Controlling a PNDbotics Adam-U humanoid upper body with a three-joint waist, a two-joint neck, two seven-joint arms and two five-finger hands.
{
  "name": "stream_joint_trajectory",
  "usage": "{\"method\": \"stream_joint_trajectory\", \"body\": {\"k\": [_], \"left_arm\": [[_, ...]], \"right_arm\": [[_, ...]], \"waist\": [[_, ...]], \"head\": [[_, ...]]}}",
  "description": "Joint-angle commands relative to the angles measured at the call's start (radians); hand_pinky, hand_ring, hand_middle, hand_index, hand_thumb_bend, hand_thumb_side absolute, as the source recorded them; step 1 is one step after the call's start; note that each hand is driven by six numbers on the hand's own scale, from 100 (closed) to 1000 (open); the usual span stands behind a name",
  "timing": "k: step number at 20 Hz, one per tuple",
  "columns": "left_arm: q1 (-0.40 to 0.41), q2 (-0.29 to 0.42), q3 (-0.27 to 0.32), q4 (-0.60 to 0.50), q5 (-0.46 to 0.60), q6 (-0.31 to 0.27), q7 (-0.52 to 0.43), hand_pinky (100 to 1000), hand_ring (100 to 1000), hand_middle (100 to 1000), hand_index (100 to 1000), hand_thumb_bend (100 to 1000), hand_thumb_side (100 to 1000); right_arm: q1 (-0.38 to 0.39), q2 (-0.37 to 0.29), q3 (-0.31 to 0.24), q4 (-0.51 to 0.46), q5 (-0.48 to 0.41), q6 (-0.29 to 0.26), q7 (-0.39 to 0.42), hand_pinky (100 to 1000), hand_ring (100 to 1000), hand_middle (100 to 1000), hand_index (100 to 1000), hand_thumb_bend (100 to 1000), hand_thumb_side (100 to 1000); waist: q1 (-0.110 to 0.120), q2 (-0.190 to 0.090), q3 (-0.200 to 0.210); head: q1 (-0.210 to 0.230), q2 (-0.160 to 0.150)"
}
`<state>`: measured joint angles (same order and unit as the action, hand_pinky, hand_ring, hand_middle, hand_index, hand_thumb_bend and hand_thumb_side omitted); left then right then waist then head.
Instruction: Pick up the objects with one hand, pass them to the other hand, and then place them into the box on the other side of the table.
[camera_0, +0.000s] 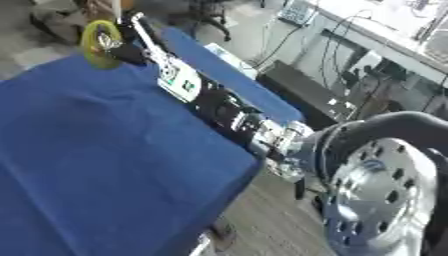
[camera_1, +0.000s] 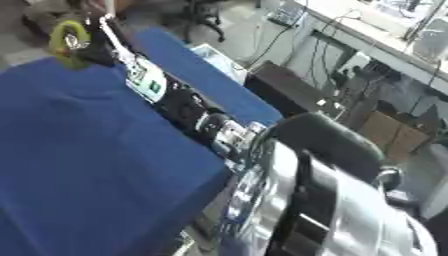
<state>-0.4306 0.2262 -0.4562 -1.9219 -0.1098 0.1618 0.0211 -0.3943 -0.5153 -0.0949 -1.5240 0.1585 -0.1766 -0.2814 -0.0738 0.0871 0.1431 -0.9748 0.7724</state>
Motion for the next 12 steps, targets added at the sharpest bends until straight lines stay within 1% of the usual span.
{"method": "stream_joint_trajectory", "body": {"k": [1, 3, 6, 10, 12], "left_arm": [[0.009, -0.022, 0.012, 0.047, -0.021, 0.005, 0.034, 767, 633, 556, 822, 132, 909], [0.017, -0.044, 0.011, 0.086, -0.026, 0.006, 0.055, 767, 637, 561, 823, 124, 906], [0.020, -0.071, 0.004, 0.128, -0.036, 0.001, 0.079, 769, 646, 570, 827, 121, 897], [0.020, -0.083, -0.003, 0.155, -0.057, -0.010, 0.095, 771, 656, 583, 834, 135, 896], [0.022, -0.087, -0.005, 0.162, -0.064, -0.015, 0.100, 773, 660, 590, 838, 153, 901]], "right_arm": [[-0.003, 0.041, 0.031, -0.184, -0.047, 0.016, 0.050, 547, 513, 241, 388, 100, 470], [0.004, 0.082, 0.057, -0.267, -0.065, 0.026, 0.083, 548, 513, 242, 387, 100, 470], [0.011, 0.137, 0.096, -0.348, -0.092, 0.043, 0.132, 548, 514, 243, 388, 100, 470], [0.020, 0.196, 0.155, -0.414, -0.115, 0.049, 0.211, 545, 514, 243, 389, 100, 470], [0.026, 0.217, 0.188, -0.436, -0.128, 0.049, 0.250, 544, 514, 242, 391, 100, 470]], "waist": [[0.009, -0.027, -0.021], [0.016, -0.039, -0.039], [0.024, -0.045, -0.050], [0.026, -0.044, -0.054], [0.026, -0.042, -0.053]], "head": [[0.071, -0.002], [0.110, -0.002], [0.142, -0.002], [0.170, -0.002], [0.192, -0.002]]}}
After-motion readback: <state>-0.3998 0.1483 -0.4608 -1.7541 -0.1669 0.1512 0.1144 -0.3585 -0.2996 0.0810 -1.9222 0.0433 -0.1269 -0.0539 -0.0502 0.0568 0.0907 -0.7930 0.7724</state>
